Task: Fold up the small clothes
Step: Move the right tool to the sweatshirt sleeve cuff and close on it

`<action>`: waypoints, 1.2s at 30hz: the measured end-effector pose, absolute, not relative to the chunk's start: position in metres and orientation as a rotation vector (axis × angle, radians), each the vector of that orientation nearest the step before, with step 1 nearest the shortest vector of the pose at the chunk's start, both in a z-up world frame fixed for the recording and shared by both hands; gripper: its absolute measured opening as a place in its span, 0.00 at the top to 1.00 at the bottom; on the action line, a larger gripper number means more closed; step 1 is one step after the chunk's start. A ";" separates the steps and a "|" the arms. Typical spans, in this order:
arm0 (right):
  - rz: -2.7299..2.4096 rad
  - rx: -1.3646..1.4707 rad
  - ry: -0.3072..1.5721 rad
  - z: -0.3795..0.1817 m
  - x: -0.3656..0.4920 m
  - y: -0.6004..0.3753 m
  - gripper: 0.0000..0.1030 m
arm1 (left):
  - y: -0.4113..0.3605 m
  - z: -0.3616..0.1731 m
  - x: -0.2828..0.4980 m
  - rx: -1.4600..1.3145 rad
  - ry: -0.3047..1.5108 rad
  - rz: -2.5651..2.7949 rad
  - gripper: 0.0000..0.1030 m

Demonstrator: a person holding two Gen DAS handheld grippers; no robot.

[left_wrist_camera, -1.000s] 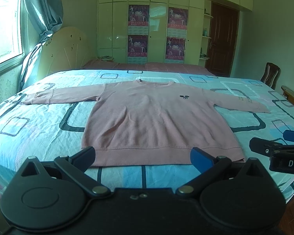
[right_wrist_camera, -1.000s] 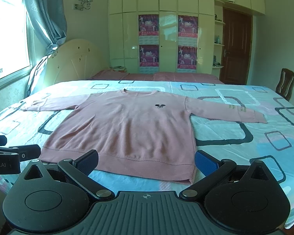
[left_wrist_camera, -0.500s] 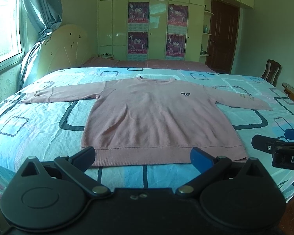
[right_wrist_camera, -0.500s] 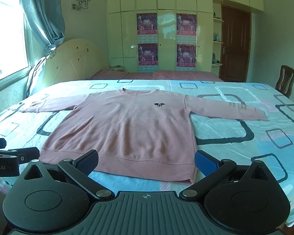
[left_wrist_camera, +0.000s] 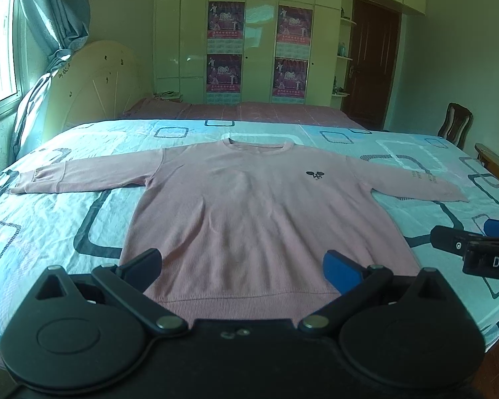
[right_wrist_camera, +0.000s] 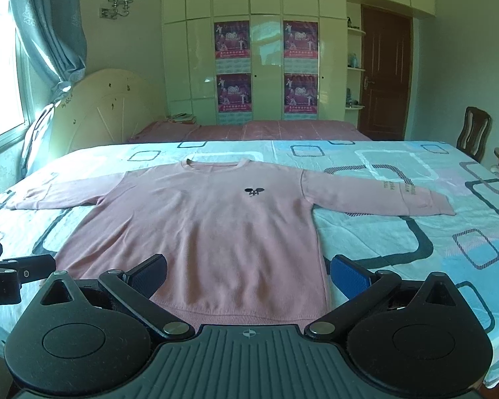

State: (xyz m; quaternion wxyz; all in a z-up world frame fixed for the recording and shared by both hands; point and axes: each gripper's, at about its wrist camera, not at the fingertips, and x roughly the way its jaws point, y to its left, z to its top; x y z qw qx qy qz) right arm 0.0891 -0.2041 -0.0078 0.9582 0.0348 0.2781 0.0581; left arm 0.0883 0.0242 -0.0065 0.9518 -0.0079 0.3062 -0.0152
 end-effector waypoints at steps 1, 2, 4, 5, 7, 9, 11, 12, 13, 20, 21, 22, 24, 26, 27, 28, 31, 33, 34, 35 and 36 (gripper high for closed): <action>0.111 0.069 0.568 -0.009 0.096 -0.204 0.00 | 0.026 -0.008 0.096 -0.014 0.630 -0.033 0.01; 0.104 0.070 0.570 -0.010 0.104 -0.204 0.00 | 0.027 -0.009 0.103 -0.014 0.633 -0.038 0.01; 0.086 0.072 0.570 -0.011 0.118 -0.205 0.00 | 0.031 -0.011 0.118 -0.015 0.636 -0.048 0.01; 0.075 0.074 0.569 -0.010 0.124 -0.205 0.00 | 0.032 -0.011 0.125 -0.016 0.638 -0.054 0.01; 0.054 0.079 0.571 -0.011 0.135 -0.204 0.00 | 0.036 -0.011 0.140 -0.016 0.635 -0.067 0.01; 0.031 0.079 0.573 -0.011 0.147 -0.204 0.00 | 0.039 -0.009 0.153 -0.012 0.626 -0.081 0.01; 0.013 0.077 0.570 -0.012 0.158 -0.203 0.00 | 0.043 -0.008 0.164 -0.001 0.611 -0.089 0.01; 0.002 0.075 0.568 -0.012 0.163 -0.203 0.00 | 0.045 -0.009 0.169 0.003 0.608 -0.089 0.01; -0.007 0.077 0.565 -0.012 0.168 -0.202 0.00 | 0.048 -0.010 0.174 0.006 0.607 -0.086 0.01; -0.043 0.071 0.557 -0.010 0.196 -0.196 0.00 | 0.064 -0.019 0.207 -0.007 0.643 -0.070 0.01; -0.050 0.068 0.558 -0.011 0.199 -0.197 0.00 | 0.064 -0.021 0.212 -0.012 0.651 -0.079 0.01; -0.056 0.069 0.560 -0.012 0.203 -0.198 0.00 | 0.063 -0.023 0.217 -0.015 0.656 -0.091 0.01; -0.070 0.071 0.566 -0.014 0.210 -0.203 0.00 | 0.058 -0.025 0.225 -0.005 0.655 -0.113 0.01; -0.084 0.073 0.569 -0.016 0.216 -0.209 0.00 | 0.053 -0.027 0.233 -0.002 0.655 -0.128 0.00; -0.092 0.074 0.571 -0.017 0.220 -0.213 0.00 | 0.050 -0.028 0.238 -0.005 0.657 -0.137 0.00; -0.099 0.075 0.573 -0.019 0.224 -0.217 0.00 | 0.047 -0.029 0.243 -0.008 0.658 -0.144 0.00; -0.119 0.090 0.582 -0.025 0.240 -0.233 0.00 | 0.037 -0.033 0.258 0.007 0.647 -0.144 0.00; -0.129 0.104 0.583 -0.029 0.252 -0.248 0.00 | 0.030 -0.035 0.270 0.001 0.665 -0.169 0.00; -0.137 0.114 0.580 -0.030 0.258 -0.257 0.00 | 0.027 -0.035 0.276 -0.012 0.673 -0.190 0.00; -0.149 0.130 0.575 -0.032 0.264 -0.267 0.00 | 0.021 -0.036 0.281 -0.013 0.679 -0.196 0.01; -0.162 0.151 0.571 -0.034 0.271 -0.280 0.00 | 0.016 -0.037 0.288 -0.005 0.687 -0.181 0.00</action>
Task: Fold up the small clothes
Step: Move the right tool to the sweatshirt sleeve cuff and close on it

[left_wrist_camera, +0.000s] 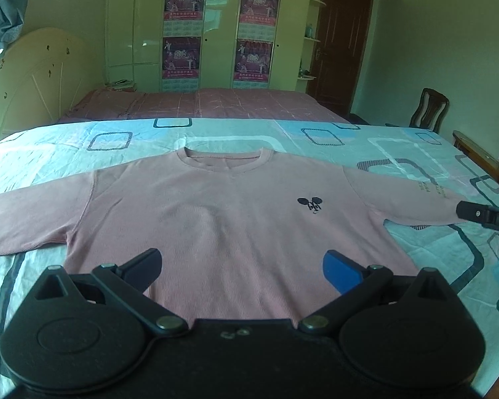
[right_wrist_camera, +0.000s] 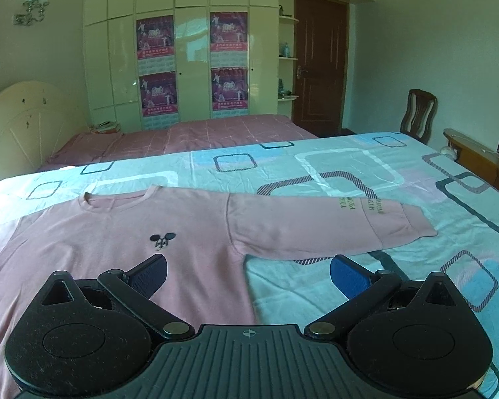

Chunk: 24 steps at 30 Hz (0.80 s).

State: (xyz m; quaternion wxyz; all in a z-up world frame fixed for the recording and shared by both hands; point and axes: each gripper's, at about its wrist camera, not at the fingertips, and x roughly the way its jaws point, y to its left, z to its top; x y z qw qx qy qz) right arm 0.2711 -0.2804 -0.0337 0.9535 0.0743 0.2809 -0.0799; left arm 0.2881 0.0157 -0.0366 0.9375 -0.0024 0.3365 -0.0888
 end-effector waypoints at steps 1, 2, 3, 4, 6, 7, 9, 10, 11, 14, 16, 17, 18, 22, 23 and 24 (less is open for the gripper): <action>-0.175 0.179 0.566 -0.036 0.278 -0.295 0.00 | 0.010 -0.038 0.296 0.006 0.695 -0.164 0.01; -0.184 0.213 0.563 -0.038 0.285 -0.311 0.00 | 0.004 -0.041 0.304 0.014 0.705 -0.159 0.01; -0.196 0.246 0.563 -0.041 0.291 -0.327 0.00 | -0.001 -0.043 0.312 0.017 0.719 -0.155 0.01; -0.211 0.275 0.567 -0.045 0.298 -0.343 0.00 | -0.007 -0.045 0.320 0.016 0.735 -0.158 0.01; -0.242 0.330 0.575 -0.055 0.312 -0.376 0.00 | -0.020 -0.048 0.333 0.018 0.749 -0.171 0.01; -0.261 0.361 0.576 -0.061 0.319 -0.395 0.00 | -0.028 -0.050 0.339 0.026 0.747 -0.162 0.01; -0.302 0.408 0.576 -0.073 0.330 -0.430 0.00 | -0.043 -0.055 0.354 0.025 0.765 -0.166 0.01; -0.318 0.430 0.576 -0.079 0.336 -0.446 0.00 | -0.051 -0.058 0.362 0.020 0.780 -0.167 0.01; -0.334 0.450 0.578 -0.086 0.340 -0.461 0.00 | -0.058 -0.061 0.369 0.014 0.792 -0.171 0.01; -0.368 0.504 0.583 -0.105 0.350 -0.501 0.26 | -0.080 -0.065 0.388 0.007 0.809 -0.178 0.01; -0.395 0.557 0.614 -0.120 0.358 -0.524 0.41 | -0.094 -0.066 0.397 0.016 0.811 -0.182 0.01; -0.407 0.586 0.618 -0.127 0.360 -0.535 0.41 | -0.101 -0.067 0.402 0.024 0.813 -0.187 0.01; -0.421 0.613 0.617 -0.134 0.361 -0.546 0.41 | -0.109 -0.068 0.406 0.032 0.813 -0.187 0.01; -0.454 0.707 0.628 -0.156 0.364 -0.582 0.41 | -0.129 -0.074 0.421 0.052 0.831 -0.187 0.01; -0.456 0.730 0.628 -0.162 0.364 -0.589 0.41 | -0.132 -0.076 0.424 0.055 0.836 -0.183 0.01; -0.454 0.756 0.623 -0.166 0.363 -0.596 0.41 | -0.135 -0.078 0.427 0.059 0.844 -0.179 0.01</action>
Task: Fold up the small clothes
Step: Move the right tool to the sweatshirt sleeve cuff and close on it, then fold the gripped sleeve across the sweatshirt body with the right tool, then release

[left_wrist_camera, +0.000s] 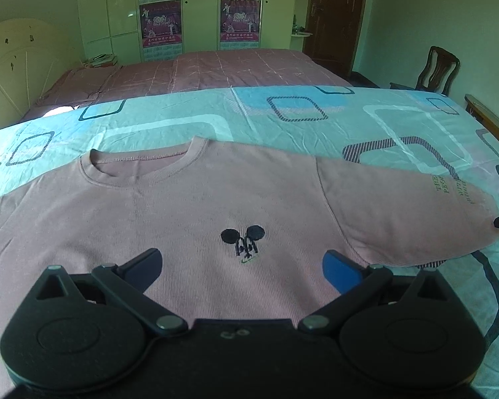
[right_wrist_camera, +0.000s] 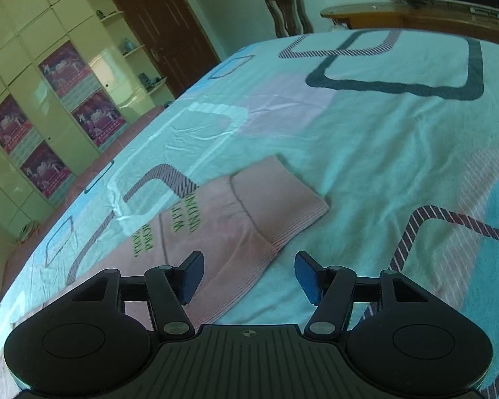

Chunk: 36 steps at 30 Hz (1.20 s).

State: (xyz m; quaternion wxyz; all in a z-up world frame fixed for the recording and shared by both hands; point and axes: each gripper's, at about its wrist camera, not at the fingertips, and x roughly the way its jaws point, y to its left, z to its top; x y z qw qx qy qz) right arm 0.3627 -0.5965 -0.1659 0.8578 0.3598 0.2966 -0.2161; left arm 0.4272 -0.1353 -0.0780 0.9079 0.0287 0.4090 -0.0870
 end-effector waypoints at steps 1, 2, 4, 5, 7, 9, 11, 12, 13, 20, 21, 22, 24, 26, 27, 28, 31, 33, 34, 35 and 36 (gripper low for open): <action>-0.446 0.777 0.612 -0.169 0.361 -0.602 0.43 | -0.138 -0.079 0.429 0.063 0.850 -0.176 0.01; -0.437 0.789 0.600 -0.171 0.361 -0.605 0.48 | -0.141 -0.080 0.432 0.069 0.850 -0.173 0.01; -0.414 0.815 0.573 -0.176 0.360 -0.613 0.54 | -0.145 -0.081 0.435 0.086 0.850 -0.166 0.01; -0.404 0.834 0.557 -0.179 0.359 -0.616 0.56 | -0.146 -0.082 0.437 0.092 0.854 -0.162 0.01; -0.402 0.857 0.537 -0.183 0.357 -0.621 0.68 | -0.145 -0.082 0.440 0.087 0.862 -0.153 0.01; -0.405 0.852 0.557 -0.182 0.356 -0.625 0.92 | -0.141 -0.081 0.441 0.079 0.859 -0.142 0.01; -0.421 0.728 0.549 -0.168 0.357 -0.616 0.92 | -0.133 -0.078 0.441 0.090 0.844 -0.118 0.01; -0.436 0.655 0.588 -0.165 0.362 -0.610 0.92 | -0.128 -0.078 0.442 0.097 0.840 -0.102 0.01; -0.449 0.622 0.645 -0.169 0.372 -0.605 0.93 | -0.122 -0.078 0.442 0.100 0.843 -0.087 0.01; -0.383 0.529 0.594 -0.126 0.380 -0.560 0.92 | -0.062 -0.084 0.437 0.073 0.885 -0.010 0.01; -0.350 0.510 0.587 -0.119 0.383 -0.544 0.92 | -0.052 -0.086 0.435 0.059 0.886 0.000 0.01; -0.310 0.496 0.580 -0.111 0.385 -0.529 0.92 | -0.041 -0.087 0.434 0.042 0.888 0.007 0.01; -0.221 0.457 0.576 -0.097 0.393 -0.493 0.92 | -0.021 -0.090 0.430 0.011 0.891 0.018 0.01; -0.126 0.426 0.578 -0.084 0.403 -0.453 0.92 | 0.000 -0.093 0.428 -0.012 0.892 0.025 0.01; -0.080 0.409 0.583 -0.080 0.409 -0.431 0.92 | 0.010 -0.094 0.426 -0.017 0.887 0.027 0.01; -0.039 0.394 0.592 -0.076 0.415 -0.408 0.92 | 0.020 -0.094 0.425 -0.018 0.881 0.030 0.01; 0.081 0.341 0.621 -0.075 0.435 -0.337 0.92 | 0.047 -0.096 0.422 -0.033 0.885 0.053 0.01; 0.150 0.315 0.646 -0.080 0.445 -0.287 0.92 | 0.067 -0.094 0.419 -0.066 0.877 0.045 0.01; 0.180 0.298 0.659 -0.083 0.456 -0.265 0.92 | 0.078 -0.093 0.418 -0.081 0.871 0.038 0.01; 0.207 0.274 0.667 -0.086 0.459 -0.241 0.92 | 0.087 -0.091 0.416 -0.094 0.864 0.028 0.01; 0.232 0.251 0.676 -0.088 0.460 -0.220 0.93 | 0.096 -0.090 0.413 -0.100 0.858 0.020 0.02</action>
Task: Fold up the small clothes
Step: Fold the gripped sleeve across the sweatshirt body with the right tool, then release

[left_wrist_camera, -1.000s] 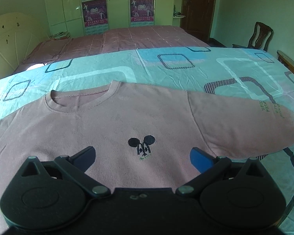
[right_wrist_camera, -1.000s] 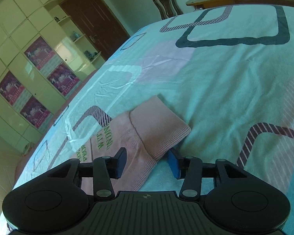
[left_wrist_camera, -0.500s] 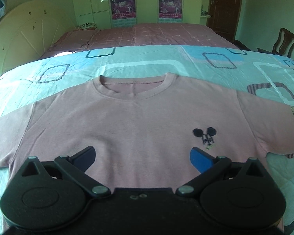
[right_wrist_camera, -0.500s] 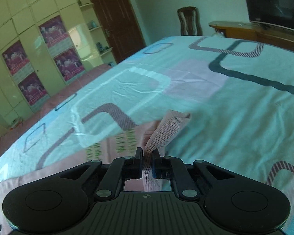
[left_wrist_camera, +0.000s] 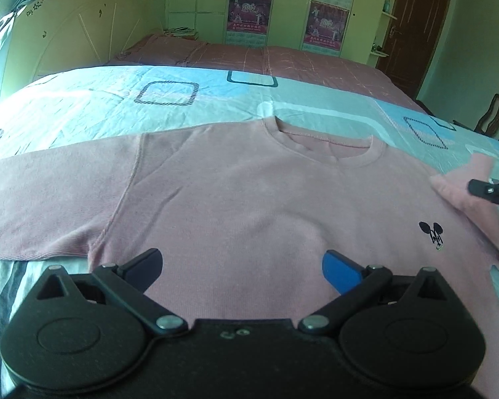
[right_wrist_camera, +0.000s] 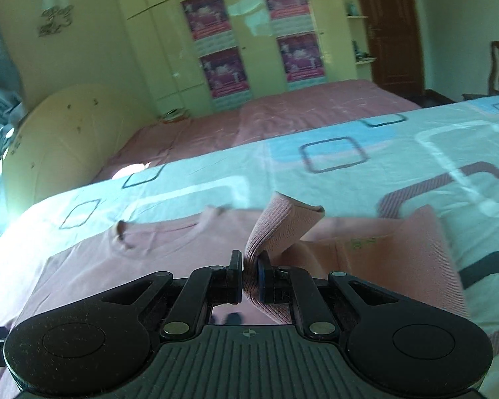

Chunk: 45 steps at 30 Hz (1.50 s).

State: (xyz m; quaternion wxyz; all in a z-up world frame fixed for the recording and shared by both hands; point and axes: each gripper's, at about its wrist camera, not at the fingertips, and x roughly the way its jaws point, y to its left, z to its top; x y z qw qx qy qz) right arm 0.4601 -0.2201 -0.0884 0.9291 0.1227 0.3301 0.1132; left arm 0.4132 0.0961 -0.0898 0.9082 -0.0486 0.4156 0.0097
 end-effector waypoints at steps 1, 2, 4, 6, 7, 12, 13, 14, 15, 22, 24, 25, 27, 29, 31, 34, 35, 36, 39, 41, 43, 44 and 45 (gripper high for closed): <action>0.260 0.228 0.688 -0.093 0.464 -0.197 0.93 | 0.104 -0.089 0.411 -0.098 0.850 0.022 0.03; 0.284 0.203 0.696 -0.098 0.468 -0.176 0.93 | 0.110 -0.088 0.408 -0.089 0.844 0.030 0.03; 0.320 0.151 0.712 -0.110 0.475 -0.140 0.93 | 0.123 -0.089 0.405 -0.059 0.837 0.045 0.03; 0.348 0.108 0.727 -0.119 0.476 -0.112 0.93 | 0.134 -0.090 0.401 -0.050 0.840 0.041 0.03; 0.362 0.090 0.733 -0.124 0.479 -0.100 0.93 | 0.140 -0.092 0.399 -0.055 0.844 0.036 0.03; 0.435 0.013 0.826 -0.157 0.481 -0.055 0.93 | 0.158 -0.100 0.399 -0.116 0.872 -0.015 0.03; 0.437 -0.014 0.822 -0.160 0.478 -0.050 0.93 | 0.159 -0.101 0.401 -0.128 0.872 -0.026 0.03; 0.427 -0.025 0.801 -0.158 0.474 -0.050 0.92 | 0.159 -0.100 0.403 -0.140 0.868 -0.042 0.04; 0.417 -0.020 0.792 -0.156 0.471 -0.052 0.92 | 0.157 -0.100 0.405 -0.153 0.865 -0.064 0.07; 0.264 0.050 0.795 -0.148 0.449 -0.123 0.92 | 0.103 -0.120 0.453 -0.252 0.908 -0.295 0.32; 0.191 0.070 0.799 -0.145 0.441 -0.151 0.92 | 0.083 -0.131 0.469 -0.266 0.937 -0.335 0.30; 0.151 0.086 0.798 -0.144 0.435 -0.167 0.92 | 0.075 -0.136 0.475 -0.282 0.952 -0.352 0.30; 0.082 0.112 0.799 -0.141 0.427 -0.194 0.92 | 0.059 -0.142 0.487 -0.298 0.969 -0.386 0.30; 0.013 0.134 0.804 -0.142 0.418 -0.222 0.92 | 0.045 -0.148 0.498 -0.296 0.984 -0.403 0.30; -0.038 0.158 0.808 -0.144 0.409 -0.245 0.88 | 0.035 -0.153 0.507 -0.307 0.992 -0.407 0.32; -0.107 0.173 0.770 -0.145 0.395 -0.271 0.32 | 0.022 -0.152 0.515 -0.278 0.986 -0.386 0.60; -0.106 0.176 0.769 -0.146 0.394 -0.276 0.32 | 0.019 -0.153 0.519 -0.274 0.988 -0.389 0.74; -0.100 0.182 0.780 -0.147 0.395 -0.281 0.32 | 0.018 -0.152 0.522 -0.280 0.991 -0.395 0.87; -0.087 0.175 0.804 -0.153 0.405 -0.285 0.33 | 0.019 -0.138 0.523 -0.290 0.940 -0.390 0.95; -0.076 0.170 0.814 -0.157 0.410 -0.284 0.33 | 0.027 -0.118 0.516 -0.326 0.871 -0.401 0.95; -0.078 0.150 0.810 -0.160 0.414 -0.283 0.43 | 0.037 -0.099 0.509 -0.331 0.822 -0.401 0.95; -0.083 0.156 0.807 -0.160 0.416 -0.285 0.51 | 0.043 -0.092 0.504 -0.326 0.799 -0.393 0.95; -0.096 0.163 0.808 -0.161 0.417 -0.287 0.56 | 0.051 -0.088 0.500 -0.326 0.783 -0.381 0.95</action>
